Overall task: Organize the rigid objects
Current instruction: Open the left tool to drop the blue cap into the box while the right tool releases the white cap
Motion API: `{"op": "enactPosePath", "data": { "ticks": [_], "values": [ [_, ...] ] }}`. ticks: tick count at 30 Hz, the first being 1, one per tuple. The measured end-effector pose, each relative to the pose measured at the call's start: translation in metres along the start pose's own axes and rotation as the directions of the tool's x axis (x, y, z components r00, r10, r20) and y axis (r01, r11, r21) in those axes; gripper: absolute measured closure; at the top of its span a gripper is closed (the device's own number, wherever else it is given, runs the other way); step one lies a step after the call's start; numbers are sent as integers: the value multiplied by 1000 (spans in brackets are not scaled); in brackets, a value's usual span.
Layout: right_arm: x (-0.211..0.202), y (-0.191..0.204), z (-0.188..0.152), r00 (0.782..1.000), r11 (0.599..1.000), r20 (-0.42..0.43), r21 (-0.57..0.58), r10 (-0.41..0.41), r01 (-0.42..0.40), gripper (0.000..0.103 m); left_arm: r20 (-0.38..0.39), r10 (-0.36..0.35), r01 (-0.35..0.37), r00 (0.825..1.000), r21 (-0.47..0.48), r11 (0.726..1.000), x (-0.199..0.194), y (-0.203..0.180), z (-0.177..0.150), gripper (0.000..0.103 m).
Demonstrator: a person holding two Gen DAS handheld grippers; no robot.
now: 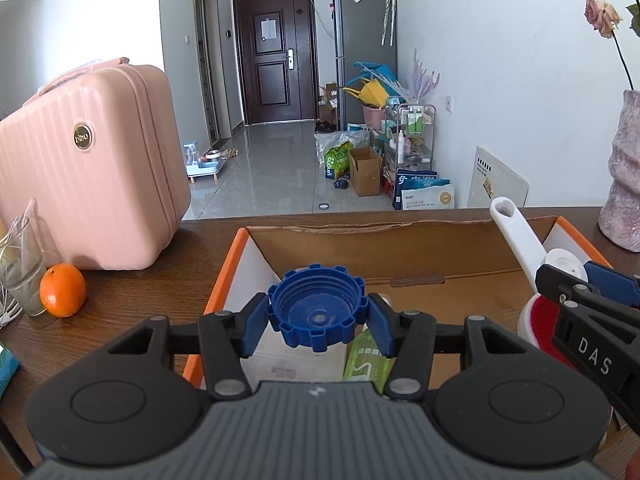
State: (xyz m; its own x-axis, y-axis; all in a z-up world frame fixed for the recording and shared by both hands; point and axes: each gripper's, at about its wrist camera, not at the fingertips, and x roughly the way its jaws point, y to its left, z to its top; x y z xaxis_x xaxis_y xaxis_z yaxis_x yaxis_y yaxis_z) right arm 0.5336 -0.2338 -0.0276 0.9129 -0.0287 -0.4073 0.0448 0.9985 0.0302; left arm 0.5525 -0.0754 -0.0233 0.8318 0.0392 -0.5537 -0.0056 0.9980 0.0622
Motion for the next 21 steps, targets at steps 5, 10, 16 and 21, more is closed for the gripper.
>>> {"op": "enactPosePath", "data": {
  "ticks": [5,10,16,21],
  "values": [
    [2,0,-1,1000,1000,-9,-6,-6,6,65,1,2,-2,1000,-1,1000,1,2,-1,48],
    [4,-5,0,999,1000,-45,-3,-15,15,50,12,17,-17,1000,-3,1000,-1,3,0,25],
    [0,-7,0,999,999,-23,14,-37,37,14,33,78,-77,996,-37,996,-1,10,1,0],
    [0,-7,-1,999,999,-17,17,-45,45,1,27,88,-86,996,-51,995,0,13,2,0]
  ]
}}
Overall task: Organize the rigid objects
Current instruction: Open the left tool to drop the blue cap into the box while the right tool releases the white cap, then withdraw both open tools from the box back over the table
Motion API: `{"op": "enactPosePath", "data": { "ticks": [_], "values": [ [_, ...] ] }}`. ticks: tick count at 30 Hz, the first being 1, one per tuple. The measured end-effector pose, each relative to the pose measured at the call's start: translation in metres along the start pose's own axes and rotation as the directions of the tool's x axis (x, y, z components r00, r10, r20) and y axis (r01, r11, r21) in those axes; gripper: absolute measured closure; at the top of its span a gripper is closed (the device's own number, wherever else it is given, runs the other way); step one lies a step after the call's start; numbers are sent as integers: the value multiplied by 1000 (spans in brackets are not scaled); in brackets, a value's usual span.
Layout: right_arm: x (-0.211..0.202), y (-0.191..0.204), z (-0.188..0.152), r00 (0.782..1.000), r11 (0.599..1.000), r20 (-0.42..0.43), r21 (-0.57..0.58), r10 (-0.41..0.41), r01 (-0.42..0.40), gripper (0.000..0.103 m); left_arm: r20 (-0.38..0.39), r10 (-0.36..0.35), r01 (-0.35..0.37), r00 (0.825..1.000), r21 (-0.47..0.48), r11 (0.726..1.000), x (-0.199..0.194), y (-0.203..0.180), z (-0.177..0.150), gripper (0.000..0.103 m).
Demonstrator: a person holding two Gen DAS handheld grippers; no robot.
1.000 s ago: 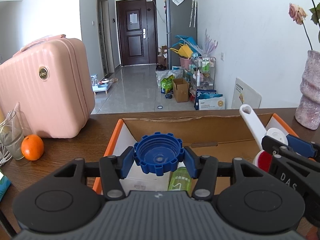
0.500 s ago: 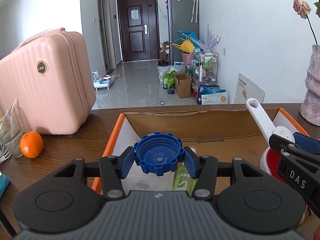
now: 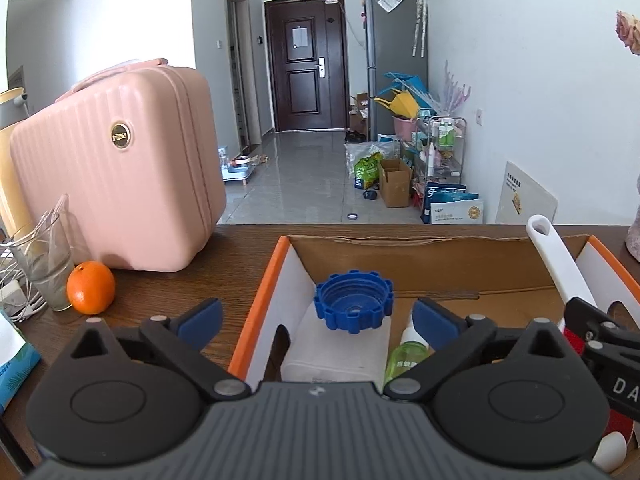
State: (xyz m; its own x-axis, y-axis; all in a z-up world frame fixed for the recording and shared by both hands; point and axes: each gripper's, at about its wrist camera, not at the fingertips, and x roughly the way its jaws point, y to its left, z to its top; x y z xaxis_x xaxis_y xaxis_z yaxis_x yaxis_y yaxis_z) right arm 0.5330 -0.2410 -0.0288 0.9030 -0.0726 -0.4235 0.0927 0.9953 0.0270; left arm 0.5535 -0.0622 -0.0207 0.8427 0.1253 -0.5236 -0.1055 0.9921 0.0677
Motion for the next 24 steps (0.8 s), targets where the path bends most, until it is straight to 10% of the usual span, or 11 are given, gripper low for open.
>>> {"op": "enactPosePath", "data": {
  "ticks": [24],
  "values": [
    [-7,-1,3,1000,1000,1,18,15,-15,0,-3,-9,9,1000,-23,1000,-6,5,3,0]
  ]
}}
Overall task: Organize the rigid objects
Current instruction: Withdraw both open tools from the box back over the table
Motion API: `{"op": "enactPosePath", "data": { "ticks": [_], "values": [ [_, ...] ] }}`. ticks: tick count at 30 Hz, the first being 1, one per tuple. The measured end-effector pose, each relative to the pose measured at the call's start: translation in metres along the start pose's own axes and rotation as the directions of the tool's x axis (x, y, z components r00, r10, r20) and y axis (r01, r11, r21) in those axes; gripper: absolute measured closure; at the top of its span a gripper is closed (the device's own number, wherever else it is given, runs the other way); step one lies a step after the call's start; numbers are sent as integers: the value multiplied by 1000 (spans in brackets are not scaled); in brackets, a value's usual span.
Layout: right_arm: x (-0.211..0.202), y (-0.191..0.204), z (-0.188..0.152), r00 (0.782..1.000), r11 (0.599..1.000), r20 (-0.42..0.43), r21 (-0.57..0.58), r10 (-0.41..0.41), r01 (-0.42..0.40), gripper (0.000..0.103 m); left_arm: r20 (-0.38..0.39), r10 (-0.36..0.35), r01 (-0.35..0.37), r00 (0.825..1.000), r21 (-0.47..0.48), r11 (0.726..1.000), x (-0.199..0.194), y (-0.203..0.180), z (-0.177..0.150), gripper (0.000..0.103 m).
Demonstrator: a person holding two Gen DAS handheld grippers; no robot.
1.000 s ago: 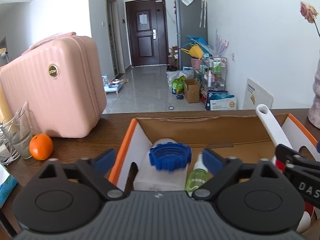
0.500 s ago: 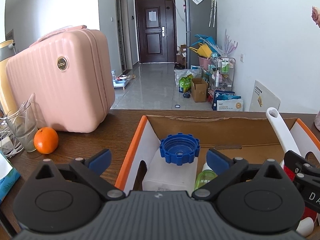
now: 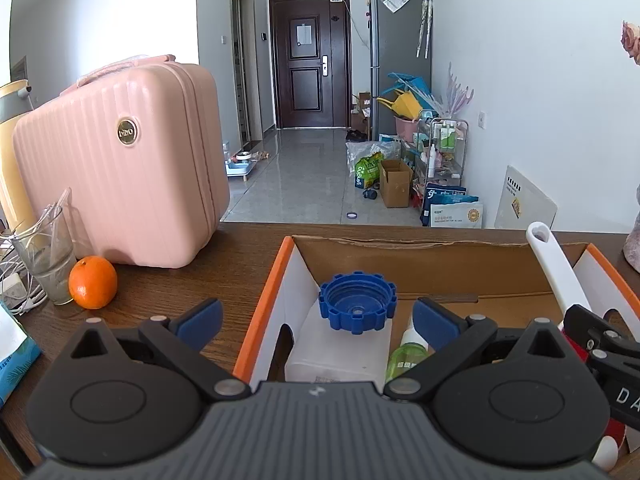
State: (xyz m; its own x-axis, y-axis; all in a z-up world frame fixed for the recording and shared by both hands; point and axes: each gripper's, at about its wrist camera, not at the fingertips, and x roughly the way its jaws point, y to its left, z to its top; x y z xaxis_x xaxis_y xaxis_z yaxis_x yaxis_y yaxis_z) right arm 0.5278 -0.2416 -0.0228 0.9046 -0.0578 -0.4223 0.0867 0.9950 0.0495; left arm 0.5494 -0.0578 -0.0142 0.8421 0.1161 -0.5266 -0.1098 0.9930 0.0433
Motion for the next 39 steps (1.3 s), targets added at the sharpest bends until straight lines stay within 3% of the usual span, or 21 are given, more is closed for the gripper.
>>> {"op": "enactPosePath", "data": {
  "ticks": [39],
  "values": [
    [-90,-1,-18,998,998,48,-38,46,-44,0,68,-34,35,997,-12,999,-87,29,-19,0]
  ]
}}
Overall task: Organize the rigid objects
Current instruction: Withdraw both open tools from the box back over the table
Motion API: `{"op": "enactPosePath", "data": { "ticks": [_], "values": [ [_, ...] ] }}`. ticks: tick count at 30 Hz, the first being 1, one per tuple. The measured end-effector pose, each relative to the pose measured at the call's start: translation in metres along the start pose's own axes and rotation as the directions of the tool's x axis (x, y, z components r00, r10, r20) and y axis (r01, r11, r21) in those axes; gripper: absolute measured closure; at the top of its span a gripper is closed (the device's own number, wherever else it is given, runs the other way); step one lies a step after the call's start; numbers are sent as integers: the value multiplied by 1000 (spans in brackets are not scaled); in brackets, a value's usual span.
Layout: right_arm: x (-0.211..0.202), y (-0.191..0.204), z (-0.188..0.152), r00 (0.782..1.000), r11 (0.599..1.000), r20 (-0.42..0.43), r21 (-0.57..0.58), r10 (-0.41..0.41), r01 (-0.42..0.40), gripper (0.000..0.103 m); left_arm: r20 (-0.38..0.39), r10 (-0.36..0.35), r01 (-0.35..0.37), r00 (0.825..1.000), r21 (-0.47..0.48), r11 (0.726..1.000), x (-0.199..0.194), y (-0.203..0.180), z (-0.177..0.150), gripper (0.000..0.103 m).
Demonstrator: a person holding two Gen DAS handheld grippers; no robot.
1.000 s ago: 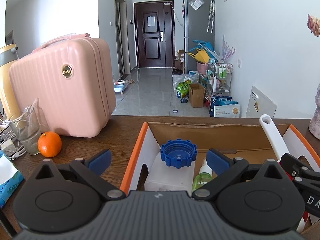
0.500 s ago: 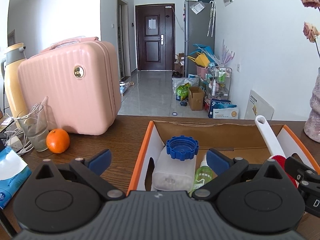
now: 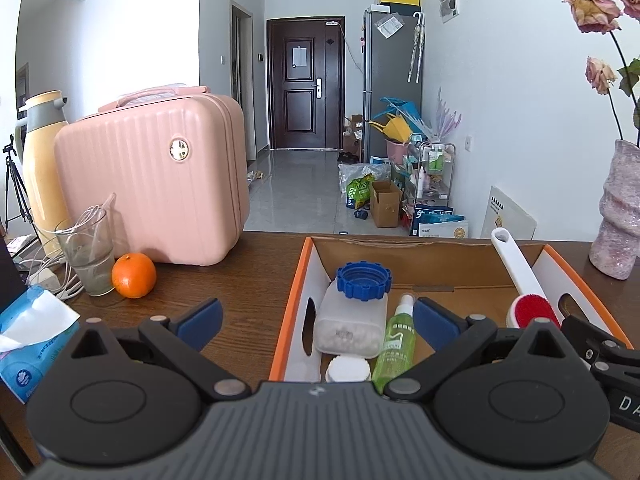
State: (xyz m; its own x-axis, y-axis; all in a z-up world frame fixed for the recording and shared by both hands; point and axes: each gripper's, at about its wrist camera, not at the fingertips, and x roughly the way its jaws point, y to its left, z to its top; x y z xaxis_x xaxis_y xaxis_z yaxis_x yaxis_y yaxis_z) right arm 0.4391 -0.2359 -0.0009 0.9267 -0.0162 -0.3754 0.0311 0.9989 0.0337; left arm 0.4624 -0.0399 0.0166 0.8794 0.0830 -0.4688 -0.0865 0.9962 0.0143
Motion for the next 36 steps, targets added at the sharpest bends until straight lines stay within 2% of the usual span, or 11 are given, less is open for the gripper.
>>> {"op": "enactPosePath", "data": {
  "ticks": [20,36],
  "values": [
    [-57,-8,-24,1000,1000,22,-5,-4,4,0,6,6,-6,1000,10,1000,-56,14,-32,0],
    [-106,-13,-46,999,1000,44,-6,22,-22,0,8,-19,19,1000,22,1000,-107,11,-61,0]
  ]
}}
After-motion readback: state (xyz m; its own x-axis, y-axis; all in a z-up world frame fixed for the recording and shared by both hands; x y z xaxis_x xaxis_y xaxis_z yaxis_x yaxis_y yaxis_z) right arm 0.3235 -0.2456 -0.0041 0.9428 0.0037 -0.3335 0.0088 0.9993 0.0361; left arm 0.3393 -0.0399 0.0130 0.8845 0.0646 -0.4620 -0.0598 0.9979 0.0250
